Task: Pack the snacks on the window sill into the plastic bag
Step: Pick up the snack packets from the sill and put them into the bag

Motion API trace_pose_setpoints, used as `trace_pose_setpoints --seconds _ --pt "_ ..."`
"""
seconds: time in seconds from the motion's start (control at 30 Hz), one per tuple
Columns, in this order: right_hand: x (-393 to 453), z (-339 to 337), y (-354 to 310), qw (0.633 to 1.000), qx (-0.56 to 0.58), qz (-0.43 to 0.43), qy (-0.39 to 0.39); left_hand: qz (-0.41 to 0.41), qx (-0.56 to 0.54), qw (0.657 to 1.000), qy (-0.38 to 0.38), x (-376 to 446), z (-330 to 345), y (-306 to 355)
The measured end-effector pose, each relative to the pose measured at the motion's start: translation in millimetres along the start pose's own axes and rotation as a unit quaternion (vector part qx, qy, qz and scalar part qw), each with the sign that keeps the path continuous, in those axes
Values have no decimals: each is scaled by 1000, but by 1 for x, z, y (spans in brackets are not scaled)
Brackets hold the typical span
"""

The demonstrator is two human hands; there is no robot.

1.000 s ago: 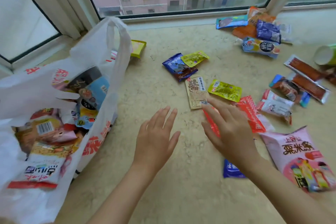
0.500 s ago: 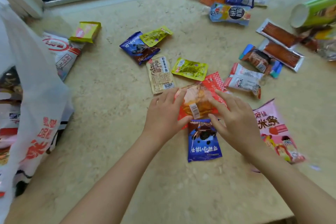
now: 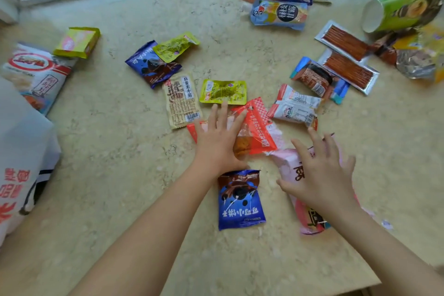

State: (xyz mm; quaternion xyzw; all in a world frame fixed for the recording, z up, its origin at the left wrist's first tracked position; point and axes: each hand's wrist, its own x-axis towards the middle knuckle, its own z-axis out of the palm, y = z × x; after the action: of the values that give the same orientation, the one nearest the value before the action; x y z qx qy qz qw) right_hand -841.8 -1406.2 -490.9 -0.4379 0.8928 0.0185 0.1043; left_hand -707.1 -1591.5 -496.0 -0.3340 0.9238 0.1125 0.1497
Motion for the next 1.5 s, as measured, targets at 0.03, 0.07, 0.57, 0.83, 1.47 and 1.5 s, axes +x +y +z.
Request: trace_pose_setpoints --seconds 0.03,0.07,0.57,0.83,1.47,1.5 --pt "-3 1 1 1000 3 24 2 -14 -7 1000 1 -1 1 0" --pt "-6 2 2 999 11 49 3 -25 -10 1000 4 -1 0 -1" --pt "-5 -4 -1 999 47 -6 9 -71 -80 983 148 -31 -15 -26" --pt "-3 -41 -54 991 84 -93 55 -117 -82 971 193 -91 -32 -81" --pt "-64 -177 -330 902 279 -305 121 -261 -85 910 310 -305 -128 -261" --pt "-66 -180 -345 900 280 -311 125 -275 -97 907 305 -312 -126 -273"
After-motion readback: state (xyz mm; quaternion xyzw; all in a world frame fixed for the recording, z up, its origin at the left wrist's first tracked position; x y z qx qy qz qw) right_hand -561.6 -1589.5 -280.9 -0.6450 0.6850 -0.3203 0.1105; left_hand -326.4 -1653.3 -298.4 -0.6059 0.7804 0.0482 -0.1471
